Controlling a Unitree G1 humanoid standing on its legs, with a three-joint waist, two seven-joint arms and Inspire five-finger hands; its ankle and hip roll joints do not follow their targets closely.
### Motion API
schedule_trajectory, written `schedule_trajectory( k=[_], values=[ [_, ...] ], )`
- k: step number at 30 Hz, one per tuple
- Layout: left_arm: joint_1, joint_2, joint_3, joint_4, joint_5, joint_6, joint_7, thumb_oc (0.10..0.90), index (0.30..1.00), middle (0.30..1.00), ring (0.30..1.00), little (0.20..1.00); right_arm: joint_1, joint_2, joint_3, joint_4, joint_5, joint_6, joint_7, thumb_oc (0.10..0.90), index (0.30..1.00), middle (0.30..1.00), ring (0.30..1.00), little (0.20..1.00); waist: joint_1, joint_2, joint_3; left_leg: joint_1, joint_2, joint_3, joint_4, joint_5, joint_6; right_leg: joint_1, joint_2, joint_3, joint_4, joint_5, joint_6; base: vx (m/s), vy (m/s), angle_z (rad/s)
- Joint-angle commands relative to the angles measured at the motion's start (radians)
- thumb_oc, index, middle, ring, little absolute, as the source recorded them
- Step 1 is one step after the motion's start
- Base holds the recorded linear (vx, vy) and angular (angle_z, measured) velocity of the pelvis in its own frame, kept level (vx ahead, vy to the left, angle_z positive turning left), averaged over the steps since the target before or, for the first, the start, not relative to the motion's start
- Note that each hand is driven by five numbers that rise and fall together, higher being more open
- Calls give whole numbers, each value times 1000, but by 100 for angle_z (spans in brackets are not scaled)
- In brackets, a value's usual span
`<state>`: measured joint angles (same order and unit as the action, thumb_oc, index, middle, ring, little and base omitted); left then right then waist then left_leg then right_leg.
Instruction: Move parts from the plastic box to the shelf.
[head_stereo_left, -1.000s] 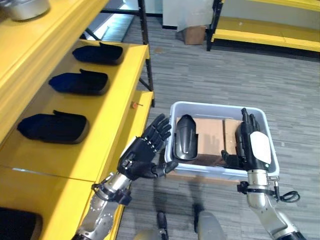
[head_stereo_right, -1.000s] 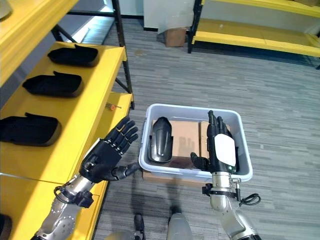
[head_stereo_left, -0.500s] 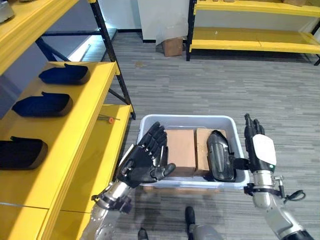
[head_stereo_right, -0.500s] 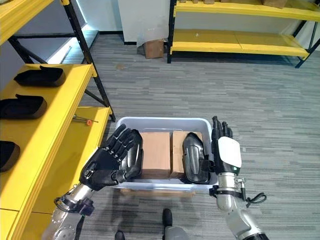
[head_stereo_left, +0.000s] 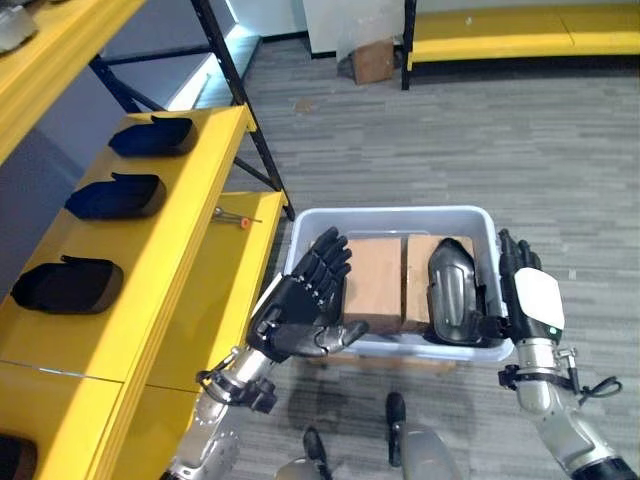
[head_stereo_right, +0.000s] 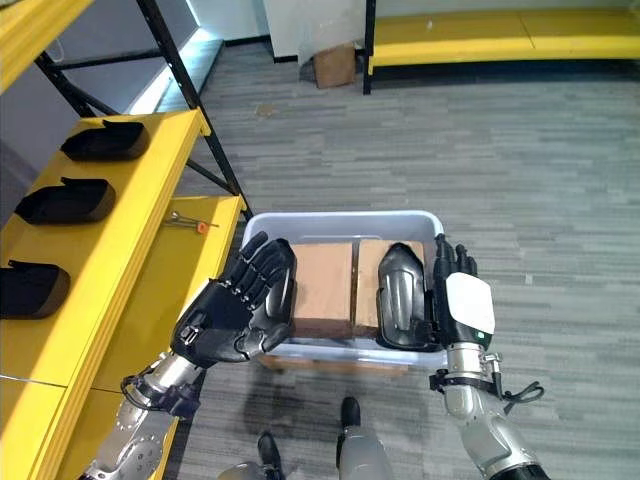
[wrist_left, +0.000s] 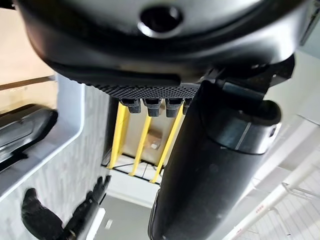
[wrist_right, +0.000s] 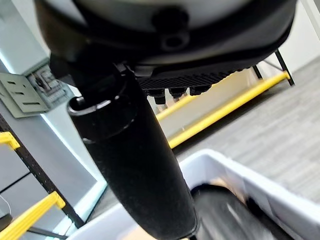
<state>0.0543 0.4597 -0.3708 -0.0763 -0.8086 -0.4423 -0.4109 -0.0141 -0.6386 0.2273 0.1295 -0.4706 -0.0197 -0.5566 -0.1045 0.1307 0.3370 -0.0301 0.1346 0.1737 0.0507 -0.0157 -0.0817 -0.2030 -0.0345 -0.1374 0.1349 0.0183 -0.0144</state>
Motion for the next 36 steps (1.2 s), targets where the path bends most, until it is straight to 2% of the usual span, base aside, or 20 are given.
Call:
schedule_trajectory(
  k=[1, 5, 10, 16, 20, 21, 27, 28, 29, 31, 36],
  values=[
    [16, 36, 54, -113, 0, -78, 2, 900, 1000, 1000, 1000, 1000, -68, -23, 26, -101, -20, -87, 1, 900, 1000, 1000, 1000, 1000, 28, -93, -53, -93, -39, -14, -43, 118, 7, 273, -20, 31, -82, -94, 54, 161, 100, -63],
    [25, 43, 64, -98, -27, -74, -33, 900, 1000, 1000, 1000, 1000, -66, -23, 32, -106, -97, -91, 7, 900, 1000, 1000, 1000, 1000, 28, -93, -59, -71, -41, 4, -52, 99, 16, 273, -28, 14, -72, -105, 57, 109, 88, -27],
    [15, 39, 43, -91, -32, -55, -68, 900, 1000, 1000, 1000, 1000, -73, 7, 61, -11, -29, -23, -3, 900, 1000, 1000, 1000, 1000, 37, -93, -53, -37, -70, 6, -43, 53, 45, 255, -51, -9, -56, -101, 66, 101, 107, 11],
    [-8, 46, 33, -90, -37, -50, -67, 900, 1000, 1000, 1000, 1000, -109, 42, 57, 90, 4, 20, -33, 900, 1000, 1000, 1000, 1000, 50, -83, -24, -35, -94, -8, -59, 46, 61, 227, -56, -9, -50, -94, 71, 33, 31, 11],
    [-48, 57, 21, -88, -45, -43, -68, 900, 1000, 1000, 1000, 1000, -191, 43, 58, 180, 72, 24, -64, 900, 1000, 1000, 1000, 1000, 70, -67, 18, -57, -105, -18, -71, 50, 67, 193, -56, -13, -42, -94, 70, -84, 0, 17],
    [-85, 64, 15, -86, -46, -39, -56, 900, 1000, 1000, 1000, 1000, -263, 37, 57, 221, 146, 46, -45, 900, 1000, 1000, 1000, 1000, 83, -59, 47, -80, -110, -22, -72, 54, 68, 169, -53, -16, -30, -99, 65, -110, -14, 9],
    [-143, 65, 6, -74, -44, -26, -45, 900, 1000, 1000, 1000, 1000, -382, 33, 59, 326, 200, 70, -50, 900, 1000, 1000, 1000, 1000, 105, -51, 91, -124, -116, -29, -56, 56, 70, 135, -46, -28, 4, -118, 51, -62, -25, 11],
    [-166, 66, 1, -76, -49, -13, -40, 900, 1000, 1000, 1000, 1000, -438, 33, 56, 385, 232, 116, -60, 900, 1000, 1000, 1000, 1000, 116, -47, 111, -145, -117, -35, -41, 54, 71, 118, -44, -34, 25, -128, 44, -40, -40, 9],
    [-168, 65, 1, -77, -50, -12, -39, 900, 1000, 1000, 1000, 1000, -443, 33, 56, 392, 234, 117, -61, 900, 1000, 1000, 1000, 1000, 116, -47, 112, -146, -117, -35, -39, 53, 71, 117, -44, -35, 28, -129, 44, -21, -42, 6],
    [-184, 63, -4, -77, -49, 5, -25, 900, 1000, 1000, 1000, 1000, -495, 37, 52, 483, 244, 159, -67, 900, 1000, 1000, 1000, 1000, 130, -40, 131, -161, -120, -43, -25, 50, 70, 105, -44, -44, 45, -138, 38, 26, -34, 8],
    [-216, 62, -21, -63, -54, 8, -20, 900, 1000, 1000, 1000, 1000, -592, 48, 66, 630, 320, 156, -67, 900, 1000, 1000, 1000, 1000, 150, -24, 161, -182, -127, -54, -21, 51, 71, 75, -45, -54, 70, -148, 32, 9, -23, 8]
  ],
)
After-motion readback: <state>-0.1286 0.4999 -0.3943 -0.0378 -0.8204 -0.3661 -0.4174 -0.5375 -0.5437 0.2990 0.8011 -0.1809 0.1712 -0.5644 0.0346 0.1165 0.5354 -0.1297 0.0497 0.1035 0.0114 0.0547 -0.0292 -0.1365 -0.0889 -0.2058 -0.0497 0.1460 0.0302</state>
